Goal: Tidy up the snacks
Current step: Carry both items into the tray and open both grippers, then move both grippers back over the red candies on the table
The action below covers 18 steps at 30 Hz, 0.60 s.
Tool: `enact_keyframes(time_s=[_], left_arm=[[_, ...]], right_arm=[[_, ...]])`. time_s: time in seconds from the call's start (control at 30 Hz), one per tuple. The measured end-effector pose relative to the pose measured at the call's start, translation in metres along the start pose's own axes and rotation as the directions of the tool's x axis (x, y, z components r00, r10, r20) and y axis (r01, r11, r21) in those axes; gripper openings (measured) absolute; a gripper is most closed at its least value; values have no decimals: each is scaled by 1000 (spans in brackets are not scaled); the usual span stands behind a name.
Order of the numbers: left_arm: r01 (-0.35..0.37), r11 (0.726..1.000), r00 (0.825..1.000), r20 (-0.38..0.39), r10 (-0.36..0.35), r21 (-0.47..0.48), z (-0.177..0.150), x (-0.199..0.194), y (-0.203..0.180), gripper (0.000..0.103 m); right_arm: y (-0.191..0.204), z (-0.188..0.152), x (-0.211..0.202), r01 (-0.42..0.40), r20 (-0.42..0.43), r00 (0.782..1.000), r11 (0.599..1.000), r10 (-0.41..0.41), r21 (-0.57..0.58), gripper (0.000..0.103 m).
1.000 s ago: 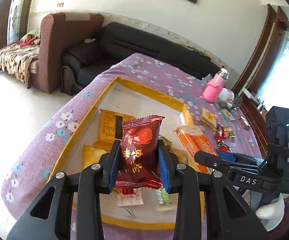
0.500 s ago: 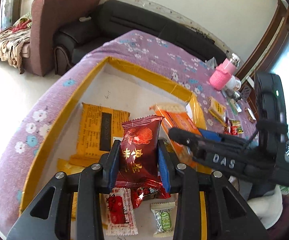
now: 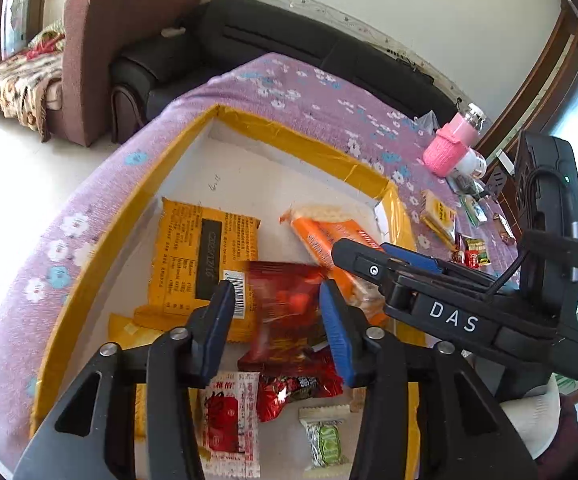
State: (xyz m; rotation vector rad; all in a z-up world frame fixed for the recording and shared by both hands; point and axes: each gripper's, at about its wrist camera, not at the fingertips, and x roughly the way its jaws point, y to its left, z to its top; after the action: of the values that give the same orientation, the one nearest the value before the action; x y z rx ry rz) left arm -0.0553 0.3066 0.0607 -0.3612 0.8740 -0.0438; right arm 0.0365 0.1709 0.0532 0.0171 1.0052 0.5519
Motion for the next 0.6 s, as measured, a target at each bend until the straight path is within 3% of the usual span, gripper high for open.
enact_keyframes(time_s=[0.2, 0.3, 0.6], left_arm=[[-81, 997, 989, 120, 81, -7, -10, -42, -1, 64], [-145, 988, 967, 206, 152, -47, -20, -70, 3, 79], [-186, 979, 925, 321, 204, -84, -41, -122, 1, 80]], right_arm=[[15, -10, -31, 4, 62, 998, 999, -2, -44, 60], [23, -18, -47, 20, 89, 996, 997, -14, -71, 60], [38, -52, -95, 119, 174, 980, 981, -92, -152, 63]])
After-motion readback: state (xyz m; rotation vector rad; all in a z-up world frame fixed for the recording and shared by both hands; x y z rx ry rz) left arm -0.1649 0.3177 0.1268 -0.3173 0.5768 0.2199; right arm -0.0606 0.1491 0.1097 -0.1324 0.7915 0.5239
